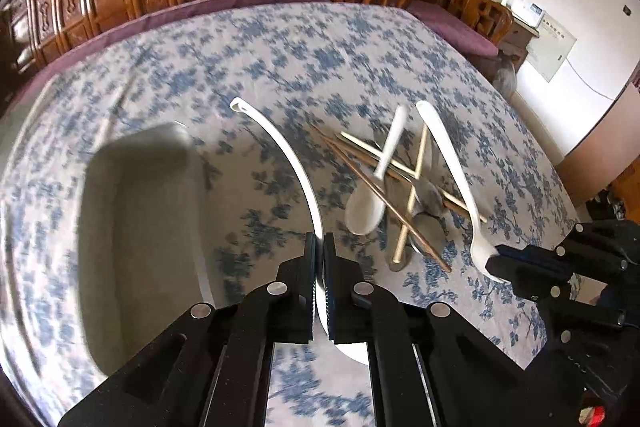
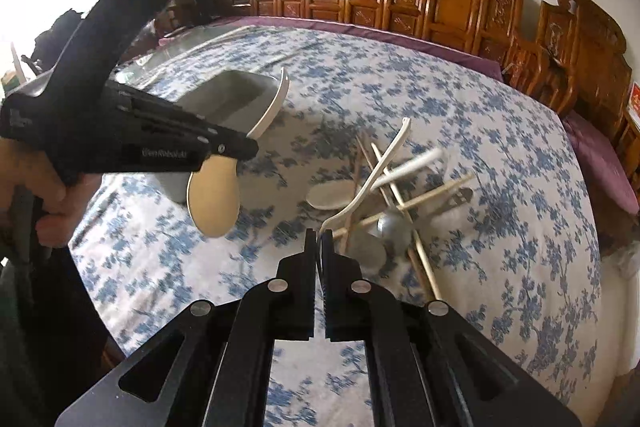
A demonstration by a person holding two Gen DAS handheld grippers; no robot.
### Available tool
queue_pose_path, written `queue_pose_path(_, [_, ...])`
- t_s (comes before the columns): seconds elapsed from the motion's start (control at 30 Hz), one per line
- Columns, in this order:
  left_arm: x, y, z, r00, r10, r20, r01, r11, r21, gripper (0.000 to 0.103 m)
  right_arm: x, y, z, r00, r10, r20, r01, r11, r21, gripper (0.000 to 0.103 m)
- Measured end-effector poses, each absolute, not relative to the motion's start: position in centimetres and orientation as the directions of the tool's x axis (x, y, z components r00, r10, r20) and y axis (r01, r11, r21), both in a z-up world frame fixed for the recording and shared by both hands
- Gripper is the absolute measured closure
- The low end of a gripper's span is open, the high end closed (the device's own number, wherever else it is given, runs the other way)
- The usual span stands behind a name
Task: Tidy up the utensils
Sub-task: 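Drop the white spoon into the grey tray with the left tool while the right drops the fork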
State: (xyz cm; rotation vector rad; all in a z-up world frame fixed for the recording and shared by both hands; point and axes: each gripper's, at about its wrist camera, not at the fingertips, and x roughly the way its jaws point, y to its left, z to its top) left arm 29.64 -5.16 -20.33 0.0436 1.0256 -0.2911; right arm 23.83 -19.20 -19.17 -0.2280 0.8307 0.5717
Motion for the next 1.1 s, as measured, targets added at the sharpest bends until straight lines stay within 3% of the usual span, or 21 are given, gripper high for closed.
queue_pose_path(0.37, [30.2, 1.0, -17.3, 0.524, -0.13, -0.842, 0.204, 0.979, -0.024, 0.1, 23.8, -14.8, -17.9, 0.526, 0.446, -0.724, -0.594, 0.802, 0.062, 0.099])
queue_pose_path(0.8, [32.2, 5.7, -20.8, 0.456, -0.058, -0.888, 0.13, 0.991, 0.002, 0.1, 24.1, -10.7, -17.3, 0.506, 0.485, -0.713, -0.621, 0.778, 0.089, 0.099])
queue_pose_path(0.87, [32.1, 6.0, -21.1, 0.452, -0.049, -0.89, 0.12, 0.993, 0.006, 0.095, 24.2, -10.3, -17.2, 0.503, 0.488, -0.713, -0.625, 0.775, 0.089, 0.099])
queue_pose_path(0.93, [31.8, 6.4, -21.2, 0.456, -0.058, -0.888, 0.118, 0.993, -0.004, 0.084, 24.3, -9.8, -17.1, 0.5, 0.488, -0.715, -0.629, 0.773, 0.088, 0.099])
queue_pose_path(1.1, [30.9, 7.7, -20.4, 0.482, -0.066, -0.874, 0.104, 0.994, -0.017, 0.077, 24.5, -8.2, -17.0, 0.491, 0.492, -0.719, -0.641, 0.763, 0.085, 0.099])
